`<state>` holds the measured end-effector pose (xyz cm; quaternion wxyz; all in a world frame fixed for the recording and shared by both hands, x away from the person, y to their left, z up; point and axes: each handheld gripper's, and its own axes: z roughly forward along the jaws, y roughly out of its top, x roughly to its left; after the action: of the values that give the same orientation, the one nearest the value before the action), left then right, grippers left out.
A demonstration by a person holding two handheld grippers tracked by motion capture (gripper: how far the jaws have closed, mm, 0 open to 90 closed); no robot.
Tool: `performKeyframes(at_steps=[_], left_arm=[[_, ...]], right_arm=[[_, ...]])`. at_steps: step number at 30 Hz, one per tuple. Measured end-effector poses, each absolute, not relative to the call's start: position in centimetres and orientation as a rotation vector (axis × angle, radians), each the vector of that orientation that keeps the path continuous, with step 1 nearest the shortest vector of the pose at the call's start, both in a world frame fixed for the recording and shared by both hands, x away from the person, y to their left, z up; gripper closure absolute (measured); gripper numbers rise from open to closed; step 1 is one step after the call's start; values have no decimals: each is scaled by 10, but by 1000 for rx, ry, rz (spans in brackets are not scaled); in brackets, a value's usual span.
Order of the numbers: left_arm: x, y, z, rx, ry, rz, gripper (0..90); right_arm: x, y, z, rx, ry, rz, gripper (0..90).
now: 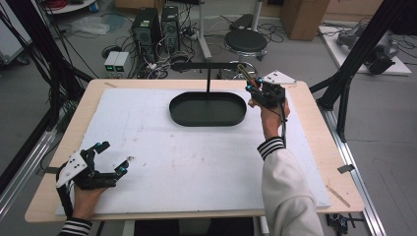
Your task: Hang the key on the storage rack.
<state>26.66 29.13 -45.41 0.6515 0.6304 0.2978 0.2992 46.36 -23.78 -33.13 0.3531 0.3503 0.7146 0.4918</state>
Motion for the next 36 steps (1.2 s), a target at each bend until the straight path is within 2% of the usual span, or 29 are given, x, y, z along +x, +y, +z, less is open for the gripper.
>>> performKeyframes(at_steps=[36], left_arm=[[265, 292, -455, 1415, 665, 687, 17]], right_arm=[[477, -222, -348, 956, 1845, 1177, 727]])
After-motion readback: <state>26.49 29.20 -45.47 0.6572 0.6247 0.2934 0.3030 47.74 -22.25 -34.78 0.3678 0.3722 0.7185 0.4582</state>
